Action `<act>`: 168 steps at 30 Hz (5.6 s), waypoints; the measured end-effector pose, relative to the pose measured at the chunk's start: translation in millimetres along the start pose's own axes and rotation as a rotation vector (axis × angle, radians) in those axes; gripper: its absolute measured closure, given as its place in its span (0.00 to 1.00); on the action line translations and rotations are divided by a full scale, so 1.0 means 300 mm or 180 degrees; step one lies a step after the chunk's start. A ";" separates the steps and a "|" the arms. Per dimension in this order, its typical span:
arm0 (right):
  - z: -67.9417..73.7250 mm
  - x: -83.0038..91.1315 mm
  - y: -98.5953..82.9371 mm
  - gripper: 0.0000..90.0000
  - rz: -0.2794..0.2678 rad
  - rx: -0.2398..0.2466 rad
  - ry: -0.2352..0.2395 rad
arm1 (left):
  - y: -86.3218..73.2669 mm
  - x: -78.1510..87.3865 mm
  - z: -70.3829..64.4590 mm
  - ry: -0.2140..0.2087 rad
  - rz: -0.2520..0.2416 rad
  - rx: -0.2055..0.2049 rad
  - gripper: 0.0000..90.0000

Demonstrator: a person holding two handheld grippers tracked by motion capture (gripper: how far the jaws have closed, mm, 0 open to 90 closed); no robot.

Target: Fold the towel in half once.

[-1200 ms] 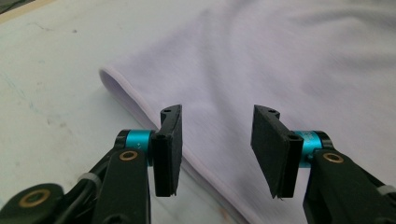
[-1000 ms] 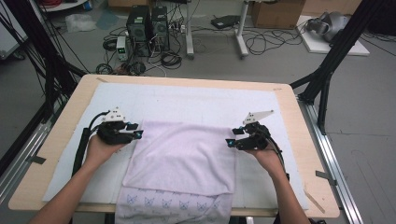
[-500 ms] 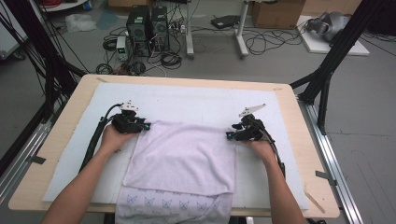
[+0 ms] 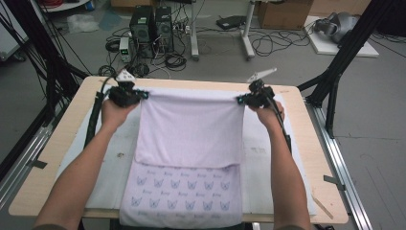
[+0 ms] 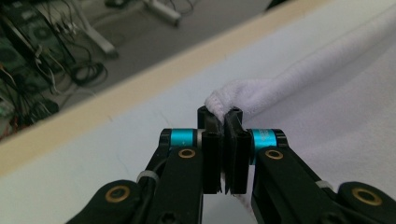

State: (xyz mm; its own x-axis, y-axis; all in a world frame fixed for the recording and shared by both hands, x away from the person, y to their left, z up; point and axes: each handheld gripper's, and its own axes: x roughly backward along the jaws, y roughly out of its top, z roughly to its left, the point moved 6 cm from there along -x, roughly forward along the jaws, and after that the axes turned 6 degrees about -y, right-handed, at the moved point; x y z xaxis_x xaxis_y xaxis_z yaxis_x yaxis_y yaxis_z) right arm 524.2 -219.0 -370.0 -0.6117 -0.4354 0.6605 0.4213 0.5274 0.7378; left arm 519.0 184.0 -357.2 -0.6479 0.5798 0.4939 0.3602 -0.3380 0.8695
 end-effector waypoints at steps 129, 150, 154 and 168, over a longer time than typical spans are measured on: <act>0.677 0.434 -0.483 0.96 -0.0375 0.0656 0.1274 | -0.566 0.564 -0.593 -0.1378 0.0262 -0.0784 0.97; 0.687 0.230 -0.584 0.92 0.0019 0.0618 0.1225 | -0.699 0.418 -0.590 -0.1498 0.0745 -0.0760 0.97; 0.694 0.240 -0.582 0.98 -0.0001 0.0682 0.1236 | -0.686 0.433 -0.593 -0.1498 0.0691 -0.0754 0.98; 0.724 0.394 -0.570 0.82 -0.0242 0.0580 0.1485 | -0.642 0.545 -0.647 -0.1528 0.0454 -0.0824 0.83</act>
State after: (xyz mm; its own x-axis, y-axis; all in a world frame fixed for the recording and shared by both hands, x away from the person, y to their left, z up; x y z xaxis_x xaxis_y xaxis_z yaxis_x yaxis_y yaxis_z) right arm 234.4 -202.0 -448.4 -0.2542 -0.7352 0.6284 0.2380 0.5823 0.7774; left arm 213.5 200.2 -445.8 -0.2050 0.7668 0.6083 0.2062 -0.5737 0.7927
